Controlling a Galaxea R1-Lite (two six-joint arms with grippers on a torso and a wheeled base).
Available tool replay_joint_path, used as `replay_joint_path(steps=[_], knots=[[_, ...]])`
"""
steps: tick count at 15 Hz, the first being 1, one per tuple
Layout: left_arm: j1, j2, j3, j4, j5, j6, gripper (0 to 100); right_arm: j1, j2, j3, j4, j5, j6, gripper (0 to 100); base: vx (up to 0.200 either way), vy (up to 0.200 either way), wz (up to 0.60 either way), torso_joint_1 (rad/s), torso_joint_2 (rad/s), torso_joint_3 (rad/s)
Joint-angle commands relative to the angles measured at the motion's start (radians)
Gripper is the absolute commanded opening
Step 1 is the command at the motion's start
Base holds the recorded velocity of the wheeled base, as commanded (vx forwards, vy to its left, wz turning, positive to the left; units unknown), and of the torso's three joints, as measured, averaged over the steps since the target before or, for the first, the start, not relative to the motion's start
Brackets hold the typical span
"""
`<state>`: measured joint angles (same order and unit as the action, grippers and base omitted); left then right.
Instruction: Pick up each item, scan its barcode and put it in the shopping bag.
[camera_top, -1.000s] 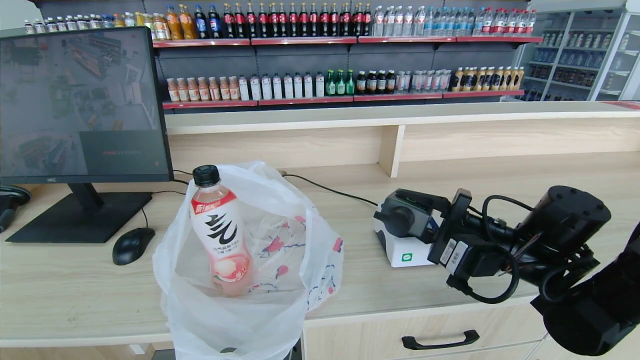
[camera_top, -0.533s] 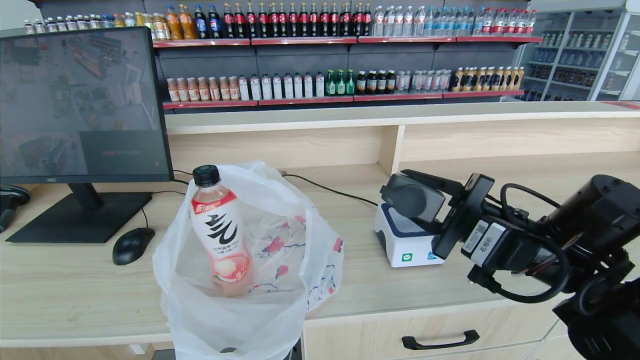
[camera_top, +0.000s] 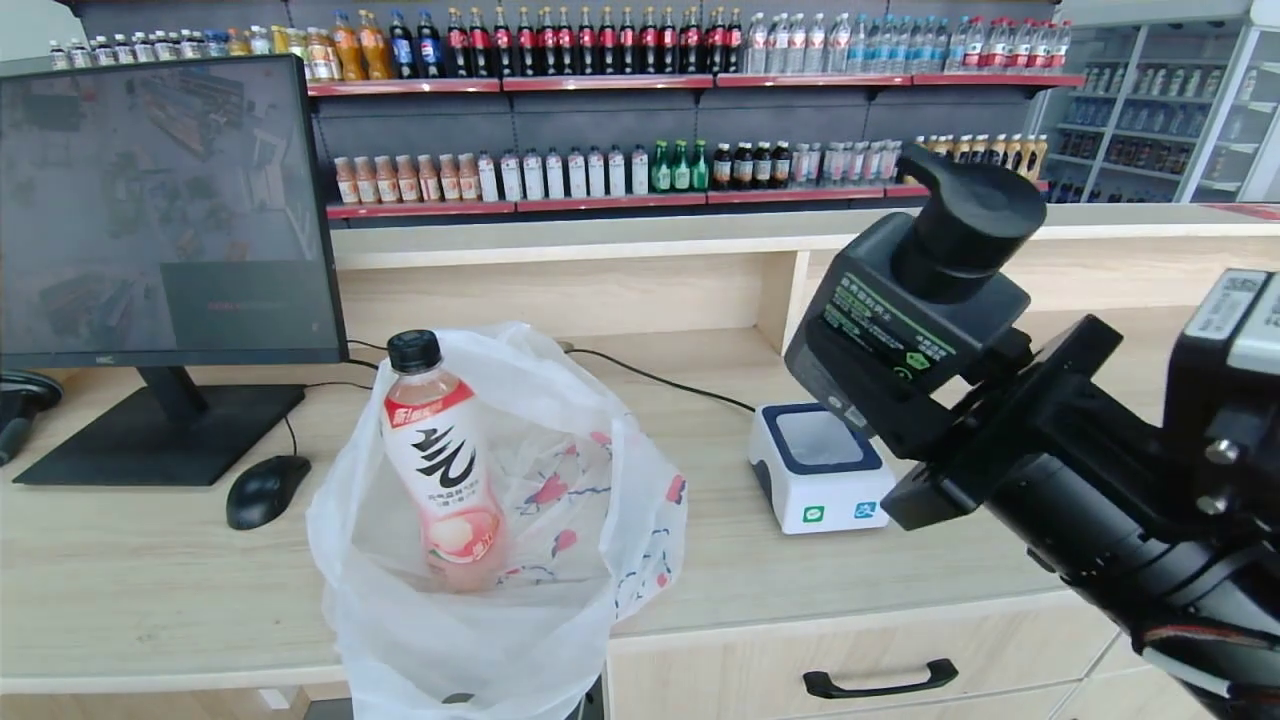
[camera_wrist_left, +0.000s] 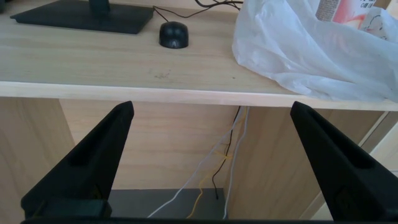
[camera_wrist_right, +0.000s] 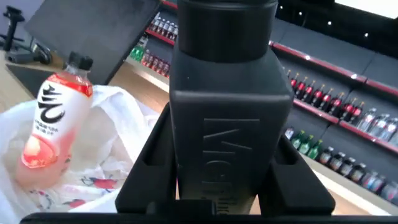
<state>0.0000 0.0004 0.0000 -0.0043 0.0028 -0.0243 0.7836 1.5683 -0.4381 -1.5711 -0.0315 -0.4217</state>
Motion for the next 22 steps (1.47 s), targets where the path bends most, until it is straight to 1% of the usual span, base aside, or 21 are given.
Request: replay_joint_path(steps=[1, 2, 3, 5, 6, 7, 8, 12, 16, 22], knots=[[0.000, 0.000, 0.000, 0.000, 0.000, 0.001, 100, 0.005, -0.011, 0.084, 0.000, -0.079, 0.136, 0, 0.000, 0.000, 0.00, 0.000, 0.00, 0.000], [0.000, 0.000, 0.000, 0.000, 0.000, 0.001, 100, 0.008, 0.007, 0.127, 0.000, -0.113, 0.185, 0, 0.000, 0.000, 0.00, 0.000, 0.00, 0.000], [0.000, 0.001, 0.000, 0.000, 0.000, 0.000, 100, 0.011, 0.021, 0.156, 0.000, -0.117, 0.221, 0, 0.000, 0.000, 0.00, 0.000, 0.00, 0.000], [0.000, 0.000, 0.000, 0.000, 0.000, 0.001, 100, 0.000, 0.049, 0.150, 0.000, -0.119, 0.314, 0, 0.000, 0.000, 0.00, 0.000, 0.00, 0.000], [0.000, 0.000, 0.000, 0.000, 0.000, 0.001, 100, -0.043, 0.088, 0.157, 0.000, -0.120, 0.393, 0, 0.000, 0.000, 0.00, 0.000, 0.00, 0.000], [0.000, 0.000, 0.000, 0.000, 0.000, 0.001, 100, -0.052, 0.098, 0.168, 0.000, -0.120, 0.409, 0, 0.000, 0.000, 0.00, 0.000, 0.00, 0.000], [0.000, 0.000, 0.000, 0.000, 0.000, 0.001, 100, -0.052, 0.099, 0.156, 0.000, -0.120, 0.408, 0, 0.000, 0.000, 0.00, 0.000, 0.00, 0.000], [0.000, 0.000, 0.000, 0.000, 0.000, 0.001, 100, -0.057, 0.093, 0.160, 0.000, -0.120, 0.411, 0, -0.200, 0.000, 0.00, 0.011, 0.01, 0.001], [0.000, 0.000, 0.000, 0.000, 0.000, 0.001, 100, -0.057, 0.081, 0.162, 0.000, -0.120, 0.419, 0, 0.000, 0.000, 0.00, 0.000, 0.00, 0.000], [0.000, 0.000, 0.000, 0.000, 0.000, 0.000, 100, -0.070, 0.059, 0.168, 0.000, -0.120, 0.431, 0, 0.000, 0.200, 0.00, 0.007, 0.00, 0.002]])
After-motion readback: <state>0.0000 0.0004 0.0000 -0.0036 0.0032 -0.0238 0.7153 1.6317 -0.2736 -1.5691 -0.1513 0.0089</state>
